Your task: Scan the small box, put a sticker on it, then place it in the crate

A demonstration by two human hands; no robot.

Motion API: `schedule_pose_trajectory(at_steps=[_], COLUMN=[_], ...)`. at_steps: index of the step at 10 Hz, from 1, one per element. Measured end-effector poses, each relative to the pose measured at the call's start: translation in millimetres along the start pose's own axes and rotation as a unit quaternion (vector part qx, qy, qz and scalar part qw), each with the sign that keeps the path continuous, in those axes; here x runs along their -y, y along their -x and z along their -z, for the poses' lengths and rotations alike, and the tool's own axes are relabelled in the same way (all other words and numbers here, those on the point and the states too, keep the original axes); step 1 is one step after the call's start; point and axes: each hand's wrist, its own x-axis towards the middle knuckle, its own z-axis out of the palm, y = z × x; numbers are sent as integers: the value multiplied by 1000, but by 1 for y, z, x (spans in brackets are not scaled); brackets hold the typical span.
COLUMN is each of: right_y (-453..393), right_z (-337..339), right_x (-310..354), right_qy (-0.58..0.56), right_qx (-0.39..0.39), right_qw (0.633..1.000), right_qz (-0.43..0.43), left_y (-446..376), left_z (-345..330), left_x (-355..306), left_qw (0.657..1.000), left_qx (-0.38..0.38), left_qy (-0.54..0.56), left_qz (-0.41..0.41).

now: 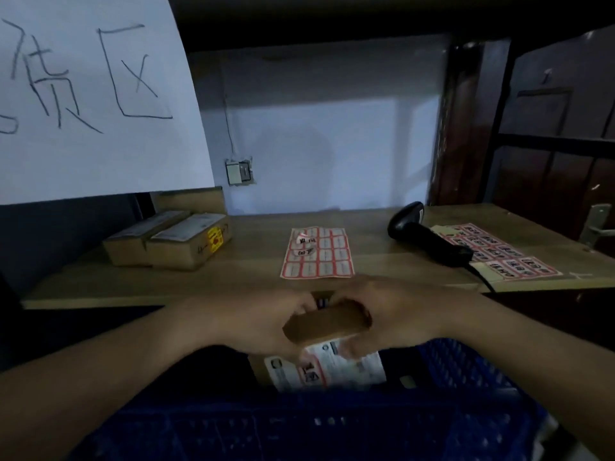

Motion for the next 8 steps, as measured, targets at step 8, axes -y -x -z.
schedule_pose_trajectory(at_steps=[8], right_y=[-45], right_z=[-60], right_x=[-47], right_qy=[62], right_qx=[-27], right_qw=[998], right_qz=[16], left_y=[-32], left_z=[-31], left_x=[27], left_qw=[981], left_qx=[-159], left_qy=[-89], left_qz=[-66])
